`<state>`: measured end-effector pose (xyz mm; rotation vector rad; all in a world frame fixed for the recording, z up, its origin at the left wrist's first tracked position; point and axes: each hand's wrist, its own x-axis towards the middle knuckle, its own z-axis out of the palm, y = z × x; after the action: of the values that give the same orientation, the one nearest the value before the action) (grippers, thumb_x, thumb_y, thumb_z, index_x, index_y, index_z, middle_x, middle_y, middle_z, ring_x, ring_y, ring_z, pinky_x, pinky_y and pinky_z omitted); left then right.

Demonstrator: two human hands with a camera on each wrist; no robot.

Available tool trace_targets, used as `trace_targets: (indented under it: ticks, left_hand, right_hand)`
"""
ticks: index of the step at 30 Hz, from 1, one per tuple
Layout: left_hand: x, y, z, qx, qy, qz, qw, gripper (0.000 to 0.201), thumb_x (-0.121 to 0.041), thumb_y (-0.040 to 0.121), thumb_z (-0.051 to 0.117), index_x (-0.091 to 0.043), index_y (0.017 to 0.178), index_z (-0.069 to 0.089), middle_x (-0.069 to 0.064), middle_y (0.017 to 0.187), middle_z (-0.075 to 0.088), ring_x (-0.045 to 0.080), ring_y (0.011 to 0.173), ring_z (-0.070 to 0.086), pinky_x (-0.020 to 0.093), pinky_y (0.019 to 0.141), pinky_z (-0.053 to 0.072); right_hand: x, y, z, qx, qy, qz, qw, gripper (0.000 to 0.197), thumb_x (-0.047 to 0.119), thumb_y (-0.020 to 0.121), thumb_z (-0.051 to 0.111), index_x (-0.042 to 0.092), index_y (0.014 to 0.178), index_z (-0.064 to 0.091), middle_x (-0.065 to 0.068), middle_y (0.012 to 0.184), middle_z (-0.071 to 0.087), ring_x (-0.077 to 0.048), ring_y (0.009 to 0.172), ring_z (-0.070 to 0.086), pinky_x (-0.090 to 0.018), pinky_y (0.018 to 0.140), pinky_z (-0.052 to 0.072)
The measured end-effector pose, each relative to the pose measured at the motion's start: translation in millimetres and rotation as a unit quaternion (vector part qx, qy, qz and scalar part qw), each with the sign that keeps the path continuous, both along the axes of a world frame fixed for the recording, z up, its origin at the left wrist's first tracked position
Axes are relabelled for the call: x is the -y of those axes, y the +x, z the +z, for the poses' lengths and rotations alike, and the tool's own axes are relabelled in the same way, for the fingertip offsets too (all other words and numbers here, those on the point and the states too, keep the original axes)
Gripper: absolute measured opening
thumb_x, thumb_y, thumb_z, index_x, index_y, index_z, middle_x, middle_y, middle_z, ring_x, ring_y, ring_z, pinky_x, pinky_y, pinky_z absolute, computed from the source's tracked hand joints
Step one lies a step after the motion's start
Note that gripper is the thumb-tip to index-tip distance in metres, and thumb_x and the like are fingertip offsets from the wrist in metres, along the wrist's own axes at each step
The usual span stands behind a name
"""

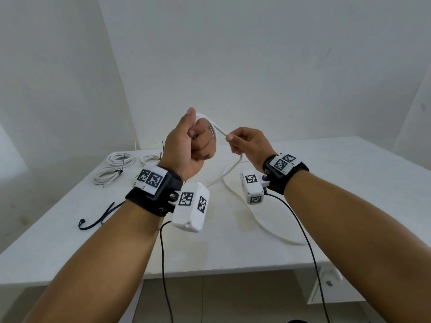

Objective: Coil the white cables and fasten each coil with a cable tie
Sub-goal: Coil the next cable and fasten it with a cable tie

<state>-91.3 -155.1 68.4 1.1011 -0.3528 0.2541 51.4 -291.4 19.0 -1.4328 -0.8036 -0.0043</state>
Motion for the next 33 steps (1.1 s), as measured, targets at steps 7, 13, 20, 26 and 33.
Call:
trace_targets:
  ticks: [7, 13, 20, 26, 33]
  left_hand:
    - [-16.7, 39.1, -16.3, -0.013, -0.050, 0.175, 0.983, 0.043, -0.038, 0.107, 0.028, -0.017, 0.070, 0.035, -0.004, 0.049, 0.030, 0.012, 0.041, 0.027, 0.025, 0.046, 0.026]
    - [-24.7, 53.7, -48.6, -0.025, 0.320, 0.349, 0.880, 0.037, -0.035, 0.107, 0.030, -0.009, 0.082, 0.038, -0.002, 0.056, 0.040, 0.009, 0.046, 0.038, 0.023, 0.051, 0.036]
    - [-41.5, 52.0, -75.6, -0.098, 0.543, 0.344, 0.760, 0.039, -0.039, 0.105, 0.032, -0.010, 0.082, 0.046, 0.016, 0.079, 0.059, 0.030, 0.074, 0.056, 0.039, 0.071, 0.043]
    - [-41.9, 56.6, -74.2, -0.174, 0.580, 0.222, 0.764, 0.041, -0.042, 0.100, 0.031, -0.008, 0.085, 0.049, 0.002, 0.064, 0.058, 0.024, 0.063, 0.053, 0.031, 0.066, 0.040]
    - [-42.2, 43.1, -79.9, -0.219, 0.527, 0.086, 0.816, 0.055, -0.037, 0.104, 0.020, -0.012, 0.058, 0.038, 0.001, 0.043, 0.039, 0.018, 0.042, 0.031, 0.030, 0.052, 0.033]
  right_hand:
    - [-19.0, -27.4, -12.3, 0.124, -0.204, -0.067, 0.969, 0.024, 0.033, 0.088, 0.072, 0.013, 0.075, 0.070, 0.004, 0.059, 0.058, -0.005, 0.047, 0.039, -0.017, 0.049, 0.034]
    - [-26.2, -42.1, -21.0, 0.216, -0.333, -0.039, 0.917, 0.017, 0.029, 0.093, 0.063, 0.017, 0.100, 0.073, 0.005, 0.080, 0.066, -0.012, 0.072, 0.059, -0.027, 0.070, 0.049]
    - [-18.3, -47.8, -22.1, 0.236, -0.360, 0.002, 0.902, 0.008, 0.020, 0.087, 0.066, 0.017, 0.086, 0.074, 0.008, 0.061, 0.059, -0.004, 0.053, 0.048, -0.013, 0.053, 0.038]
    - [-13.1, -47.3, -16.6, 0.265, -0.367, 0.011, 0.892, 0.007, 0.016, 0.085, 0.067, 0.013, 0.085, 0.073, 0.011, 0.060, 0.057, -0.002, 0.054, 0.049, -0.013, 0.054, 0.037]
    - [4.2, -30.6, 2.0, 0.216, -0.355, -0.009, 0.909, 0.009, 0.027, 0.082, 0.078, 0.020, 0.083, 0.074, 0.016, 0.062, 0.059, 0.002, 0.055, 0.049, -0.009, 0.054, 0.037]
